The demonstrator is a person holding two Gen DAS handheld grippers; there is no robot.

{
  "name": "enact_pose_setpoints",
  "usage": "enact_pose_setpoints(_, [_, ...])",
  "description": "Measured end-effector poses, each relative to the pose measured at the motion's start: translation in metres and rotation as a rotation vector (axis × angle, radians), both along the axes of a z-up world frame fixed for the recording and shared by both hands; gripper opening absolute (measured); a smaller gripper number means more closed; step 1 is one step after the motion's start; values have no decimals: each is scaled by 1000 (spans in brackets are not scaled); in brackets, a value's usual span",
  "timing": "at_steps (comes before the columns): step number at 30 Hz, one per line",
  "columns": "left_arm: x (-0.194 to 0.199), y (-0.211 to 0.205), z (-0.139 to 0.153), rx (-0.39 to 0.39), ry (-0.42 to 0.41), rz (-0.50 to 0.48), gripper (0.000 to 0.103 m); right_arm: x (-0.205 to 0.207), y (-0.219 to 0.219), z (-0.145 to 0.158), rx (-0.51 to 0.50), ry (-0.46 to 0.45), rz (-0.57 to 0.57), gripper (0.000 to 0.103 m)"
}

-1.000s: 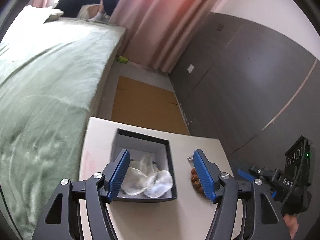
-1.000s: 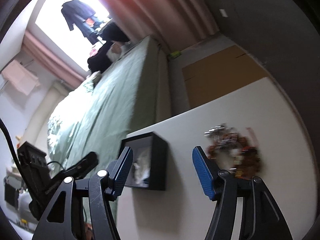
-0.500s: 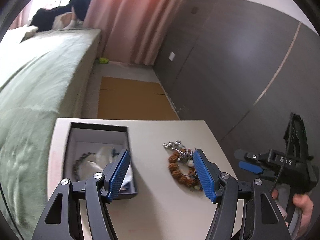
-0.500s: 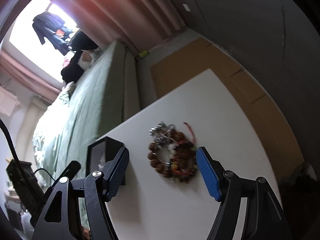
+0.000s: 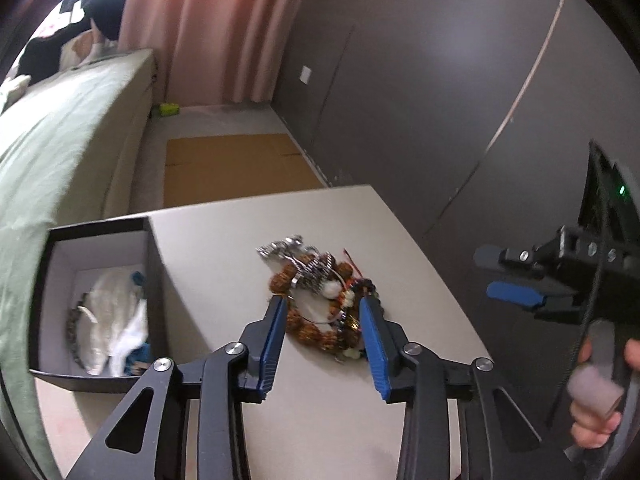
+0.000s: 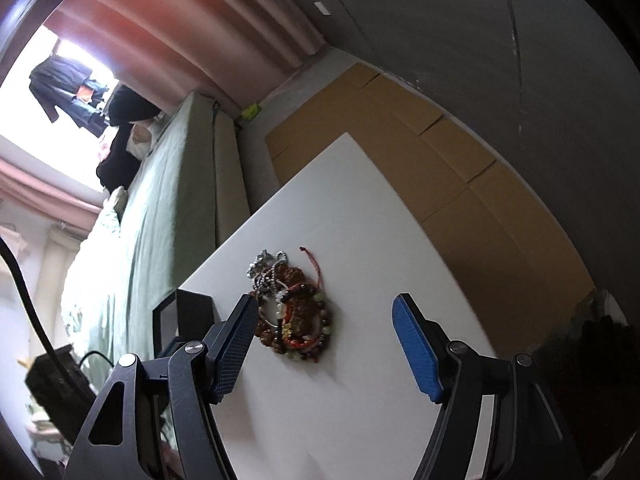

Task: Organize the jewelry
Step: 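Grasp the black-and-cream bead bracelet from the pile with the left tool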

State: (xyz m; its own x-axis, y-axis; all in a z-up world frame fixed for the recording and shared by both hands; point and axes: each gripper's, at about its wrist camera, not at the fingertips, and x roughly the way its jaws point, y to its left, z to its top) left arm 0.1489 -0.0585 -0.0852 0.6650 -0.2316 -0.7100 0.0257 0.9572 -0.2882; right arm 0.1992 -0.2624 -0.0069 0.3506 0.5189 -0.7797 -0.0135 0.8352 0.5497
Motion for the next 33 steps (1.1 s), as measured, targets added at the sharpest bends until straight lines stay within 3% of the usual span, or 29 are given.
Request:
enact_pose_setpoints(8, [14,-27,-23,18,64,-56,30,0,-13,-1,-7,3,4,70])
enact_pose_setpoints(14, [21,-31,-35,42,80,-36,22,0,-27,-1,-9,-2,-7,70])
enact_pose_setpoints(18, [25,-29,-43,13,94,-38,22,1,-30,-1,-9,3,-9,70])
enact_pose_setpoints(20, [26,-30,-43,14,91,-38,22,0,-31,-1,-9,2,-8,70])
enact_pose_setpoints(23, [25,-29,-43,-16,95,-56,9,0,-30,0,-12,2,-3,70])
enact_pose_setpoints(27, [21,-27,-37,-13,84,-43,8,0,-26,-1,-22,3,6,70])
enact_pose_setpoints(33, [12,-16,-14,-88,42,-52,8,0,-17,-2,-41,6,24,70])
